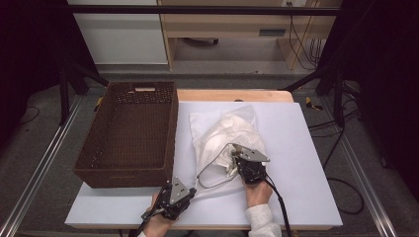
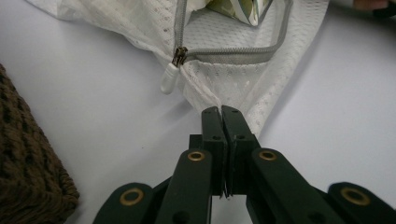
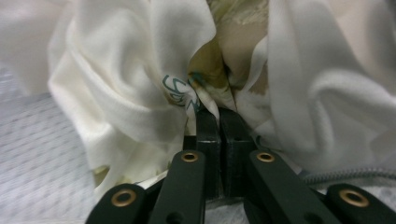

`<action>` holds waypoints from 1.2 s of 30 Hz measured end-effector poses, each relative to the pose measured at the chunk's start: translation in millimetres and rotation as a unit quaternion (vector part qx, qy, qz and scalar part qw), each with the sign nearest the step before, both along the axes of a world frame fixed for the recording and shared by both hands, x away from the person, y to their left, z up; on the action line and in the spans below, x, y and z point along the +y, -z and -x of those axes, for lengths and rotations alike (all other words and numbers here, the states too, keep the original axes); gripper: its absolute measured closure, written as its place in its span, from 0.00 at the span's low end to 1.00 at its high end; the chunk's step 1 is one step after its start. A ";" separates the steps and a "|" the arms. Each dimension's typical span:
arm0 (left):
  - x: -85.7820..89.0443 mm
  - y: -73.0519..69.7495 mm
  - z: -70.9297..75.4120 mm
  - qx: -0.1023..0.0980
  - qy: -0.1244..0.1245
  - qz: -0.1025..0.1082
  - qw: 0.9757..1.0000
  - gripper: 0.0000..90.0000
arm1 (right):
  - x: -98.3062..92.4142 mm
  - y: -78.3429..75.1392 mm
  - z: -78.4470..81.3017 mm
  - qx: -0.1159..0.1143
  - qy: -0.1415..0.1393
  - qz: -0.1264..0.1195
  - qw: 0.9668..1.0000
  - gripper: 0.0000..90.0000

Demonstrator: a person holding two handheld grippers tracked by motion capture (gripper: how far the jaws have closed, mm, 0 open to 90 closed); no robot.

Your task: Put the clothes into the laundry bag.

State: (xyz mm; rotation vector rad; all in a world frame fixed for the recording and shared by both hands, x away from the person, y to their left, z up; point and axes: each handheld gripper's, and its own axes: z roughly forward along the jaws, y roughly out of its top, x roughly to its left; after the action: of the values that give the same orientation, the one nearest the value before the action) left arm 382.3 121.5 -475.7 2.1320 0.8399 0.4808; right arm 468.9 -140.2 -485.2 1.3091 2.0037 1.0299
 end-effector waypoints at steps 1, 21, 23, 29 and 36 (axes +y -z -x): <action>-0.7 1.0 -0.4 0.002 0.000 -0.001 1.000 0.97 | -1.7 -2.0 2.3 0.002 -0.008 0.000 1.000 0.92; -4.3 5.7 -7.8 0.011 -0.006 0.010 1.000 0.96 | -81.8 -38.7 33.5 -0.019 0.004 -0.034 0.999 0.92; -3.4 4.7 -7.6 0.011 -0.006 0.012 1.000 0.96 | -86.9 -45.9 44.9 -0.040 0.003 -0.038 0.998 0.95; -2.0 5.9 -6.8 0.014 -0.008 0.009 1.000 0.96 | -102.8 -31.3 69.0 -0.015 -0.003 -0.042 0.999 0.95; -1.3 10.1 -7.1 0.020 -0.011 0.004 1.000 0.96 | -105.2 -7.0 66.3 0.035 0.005 -0.028 0.999 0.78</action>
State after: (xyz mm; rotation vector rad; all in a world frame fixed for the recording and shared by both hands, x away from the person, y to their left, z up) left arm 389.3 120.2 -485.9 2.1329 0.8867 0.4476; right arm 402.7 -245.4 -478.2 1.4020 2.0309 1.0552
